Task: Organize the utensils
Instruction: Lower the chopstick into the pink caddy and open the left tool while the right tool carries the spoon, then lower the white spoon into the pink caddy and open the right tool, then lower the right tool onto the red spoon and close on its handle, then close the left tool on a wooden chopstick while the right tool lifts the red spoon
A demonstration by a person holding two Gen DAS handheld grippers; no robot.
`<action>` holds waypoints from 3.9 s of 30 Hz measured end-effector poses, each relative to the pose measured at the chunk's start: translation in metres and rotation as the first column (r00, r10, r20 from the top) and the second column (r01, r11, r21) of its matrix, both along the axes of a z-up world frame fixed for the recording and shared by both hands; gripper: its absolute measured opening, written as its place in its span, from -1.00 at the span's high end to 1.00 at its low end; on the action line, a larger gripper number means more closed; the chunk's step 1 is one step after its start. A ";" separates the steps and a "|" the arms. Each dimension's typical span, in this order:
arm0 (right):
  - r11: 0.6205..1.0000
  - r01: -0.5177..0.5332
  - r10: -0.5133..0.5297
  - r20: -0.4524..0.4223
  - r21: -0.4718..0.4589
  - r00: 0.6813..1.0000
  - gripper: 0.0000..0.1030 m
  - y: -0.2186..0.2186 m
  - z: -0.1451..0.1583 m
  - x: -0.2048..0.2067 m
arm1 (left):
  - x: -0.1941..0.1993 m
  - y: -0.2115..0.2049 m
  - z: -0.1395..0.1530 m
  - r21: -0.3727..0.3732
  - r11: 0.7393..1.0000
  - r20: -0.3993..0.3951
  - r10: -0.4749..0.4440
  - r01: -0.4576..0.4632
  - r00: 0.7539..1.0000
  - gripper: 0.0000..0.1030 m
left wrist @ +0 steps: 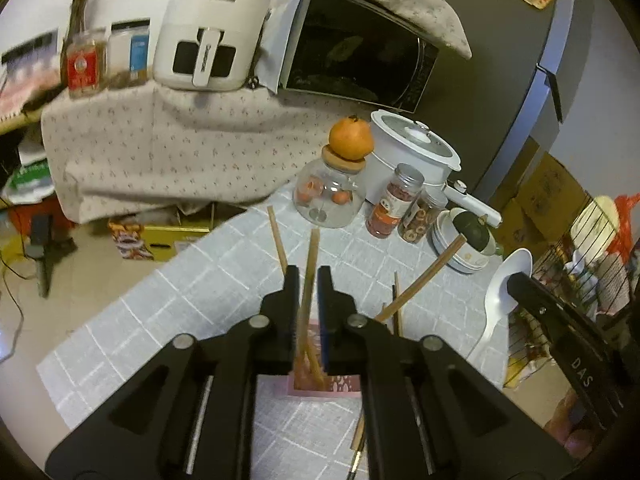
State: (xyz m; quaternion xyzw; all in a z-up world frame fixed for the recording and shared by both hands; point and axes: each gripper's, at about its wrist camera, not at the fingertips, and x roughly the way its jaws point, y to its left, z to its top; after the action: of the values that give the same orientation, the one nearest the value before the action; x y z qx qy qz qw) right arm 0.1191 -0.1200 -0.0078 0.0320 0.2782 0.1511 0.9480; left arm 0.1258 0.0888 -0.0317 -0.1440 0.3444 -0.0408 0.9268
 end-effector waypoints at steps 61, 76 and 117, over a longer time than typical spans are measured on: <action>0.992 -0.084 0.069 -0.149 -0.094 0.986 -0.21 -0.014 -0.028 -0.013 | -0.034 0.013 -0.052 0.019 1.000 -0.366 -0.012 0.021 0.931 -0.54; 0.988 -0.012 -0.091 -0.627 -0.157 0.773 -0.31 -0.061 -0.139 0.030 | -0.037 -0.026 -0.078 0.084 0.985 -0.458 -0.097 0.151 0.883 -0.56; 0.994 0.043 -0.097 -0.661 -0.098 0.744 0.80 -0.119 -0.147 0.031 | -0.053 -0.130 -0.088 0.161 0.882 -0.442 -0.337 0.444 0.831 0.14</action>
State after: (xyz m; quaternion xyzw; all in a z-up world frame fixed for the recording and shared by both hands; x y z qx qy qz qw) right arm 0.1498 -0.2394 -0.1547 0.0578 0.6011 0.0834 0.7927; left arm 0.0726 -0.0415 -0.1195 0.0459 0.5517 -0.1555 0.8181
